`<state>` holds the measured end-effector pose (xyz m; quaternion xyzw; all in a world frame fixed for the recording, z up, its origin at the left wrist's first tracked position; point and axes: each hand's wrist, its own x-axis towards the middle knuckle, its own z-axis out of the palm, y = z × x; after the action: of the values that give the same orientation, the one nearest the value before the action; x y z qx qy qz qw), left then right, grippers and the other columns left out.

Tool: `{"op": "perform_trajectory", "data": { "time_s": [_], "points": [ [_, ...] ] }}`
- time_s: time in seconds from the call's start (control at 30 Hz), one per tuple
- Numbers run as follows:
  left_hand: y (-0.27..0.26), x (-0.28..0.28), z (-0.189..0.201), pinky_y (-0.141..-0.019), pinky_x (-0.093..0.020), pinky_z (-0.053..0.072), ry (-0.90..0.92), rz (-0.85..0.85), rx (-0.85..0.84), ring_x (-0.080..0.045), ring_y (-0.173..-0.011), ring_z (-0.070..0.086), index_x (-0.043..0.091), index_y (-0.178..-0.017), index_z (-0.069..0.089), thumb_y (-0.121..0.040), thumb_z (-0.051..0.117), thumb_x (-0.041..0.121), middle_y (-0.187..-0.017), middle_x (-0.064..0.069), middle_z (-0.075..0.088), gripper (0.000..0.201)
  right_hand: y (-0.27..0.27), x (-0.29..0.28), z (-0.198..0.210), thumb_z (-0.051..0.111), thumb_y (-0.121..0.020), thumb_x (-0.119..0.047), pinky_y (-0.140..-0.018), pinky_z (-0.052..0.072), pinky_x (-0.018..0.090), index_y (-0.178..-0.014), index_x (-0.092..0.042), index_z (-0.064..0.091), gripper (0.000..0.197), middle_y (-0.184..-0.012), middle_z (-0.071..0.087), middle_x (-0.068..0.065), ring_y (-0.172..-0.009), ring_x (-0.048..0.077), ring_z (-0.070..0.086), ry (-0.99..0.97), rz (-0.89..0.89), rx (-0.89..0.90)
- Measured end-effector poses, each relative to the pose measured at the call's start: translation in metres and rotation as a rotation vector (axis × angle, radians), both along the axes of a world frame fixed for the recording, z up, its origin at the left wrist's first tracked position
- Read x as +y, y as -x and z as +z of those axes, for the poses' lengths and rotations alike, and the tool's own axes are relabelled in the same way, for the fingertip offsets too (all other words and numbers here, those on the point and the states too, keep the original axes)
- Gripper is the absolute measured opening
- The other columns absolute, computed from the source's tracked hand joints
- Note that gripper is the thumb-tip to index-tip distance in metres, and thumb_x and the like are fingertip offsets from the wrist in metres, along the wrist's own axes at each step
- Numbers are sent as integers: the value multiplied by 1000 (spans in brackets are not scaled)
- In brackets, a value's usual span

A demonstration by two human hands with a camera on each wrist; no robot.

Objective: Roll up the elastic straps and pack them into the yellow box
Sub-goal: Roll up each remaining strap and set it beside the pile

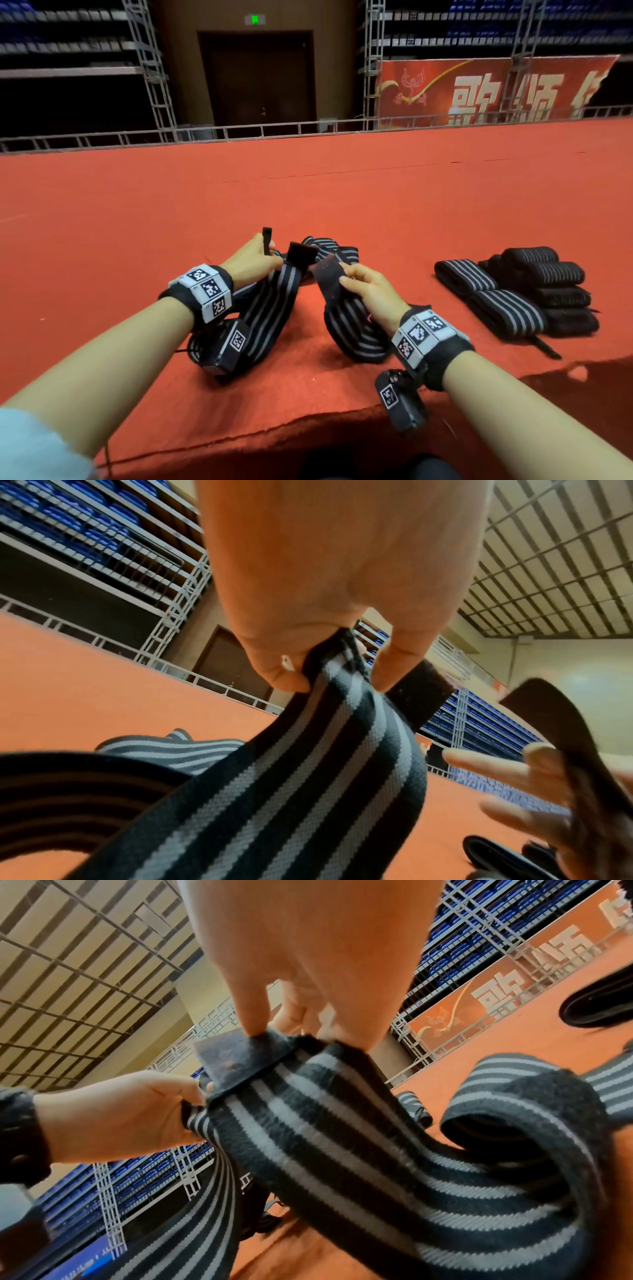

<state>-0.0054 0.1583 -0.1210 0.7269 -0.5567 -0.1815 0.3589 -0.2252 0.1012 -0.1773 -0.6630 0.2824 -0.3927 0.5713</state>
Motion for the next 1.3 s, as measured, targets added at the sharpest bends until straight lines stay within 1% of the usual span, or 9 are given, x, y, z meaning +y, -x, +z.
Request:
{"op": "perform_trajectory", "data": {
  "time_s": [0.17,0.3,0.43,0.53,0.67,0.8,1.0,1.2,1.3],
  "points": [
    [15,9,2,-66,-31,38,-32,-128,-8,-16,-76,47,15,-91,42,-83,57,1,-84,-5,49,22,-21,9,15,45,-98,-2,-89,47,36,-88,-8,57,17,-91,63,9,-89,21,59,-200,92,-176],
    [11,15,-1,-75,-36,43,23,-120,19,-16,-79,52,18,-92,43,-83,64,13,-86,-2,54,24,-37,7,21,44,-99,-3,-87,49,38,-91,-7,57,16,-93,63,13,-88,24,60,-284,-9,-257],
    [-12,30,13,-63,-34,38,245,8,240,-15,-65,45,21,-75,38,-65,60,11,-71,-4,46,26,-18,-12,14,42,-99,0,-73,49,33,-84,-8,56,22,-84,62,11,-77,21,59,-340,-235,-309],
    [-34,42,21,-54,-27,31,262,61,289,-9,-52,38,16,-69,39,-70,53,3,-62,-1,39,19,3,-25,8,37,-100,-1,-72,49,32,-87,-8,54,22,-88,61,13,-78,21,59,-446,-303,-426],
    [-53,48,7,-57,-29,35,-119,61,-19,-16,-62,45,11,-69,55,-72,55,28,-63,-1,52,17,9,-25,18,35,-102,-4,-73,52,29,-94,-7,52,19,-92,63,13,-81,20,63,-450,-231,-561],
    [-55,43,-16,-60,-25,41,-498,75,-392,-19,-73,56,16,-70,60,-86,60,23,-78,-5,63,18,3,-17,31,35,-102,-4,-75,51,29,-91,-8,50,19,-89,62,11,-80,19,61,-397,-209,-565],
    [-37,31,-28,-76,-27,45,-421,135,-567,-23,-96,64,15,-96,71,-89,57,31,-99,-5,70,22,9,-16,24,35,-103,-5,-78,50,29,-92,-9,48,17,-92,61,12,-83,18,60,-357,-178,-466],
    [-24,14,-67,-90,-33,46,-584,181,-917,-28,-107,59,20,-110,60,-88,52,24,-117,-6,63,23,23,-18,24,37,-102,-8,-76,51,28,-93,-9,50,17,-88,63,8,-82,17,63,-320,-111,-417],
    [-12,-2,-78,-93,-38,41,-451,170,-957,-30,-118,51,16,-123,50,-90,50,26,-127,-9,54,35,29,-18,19,38,-102,-10,-75,51,28,-94,-11,52,16,-90,65,7,-84,17,63,-299,-86,-318]
  ]
}}
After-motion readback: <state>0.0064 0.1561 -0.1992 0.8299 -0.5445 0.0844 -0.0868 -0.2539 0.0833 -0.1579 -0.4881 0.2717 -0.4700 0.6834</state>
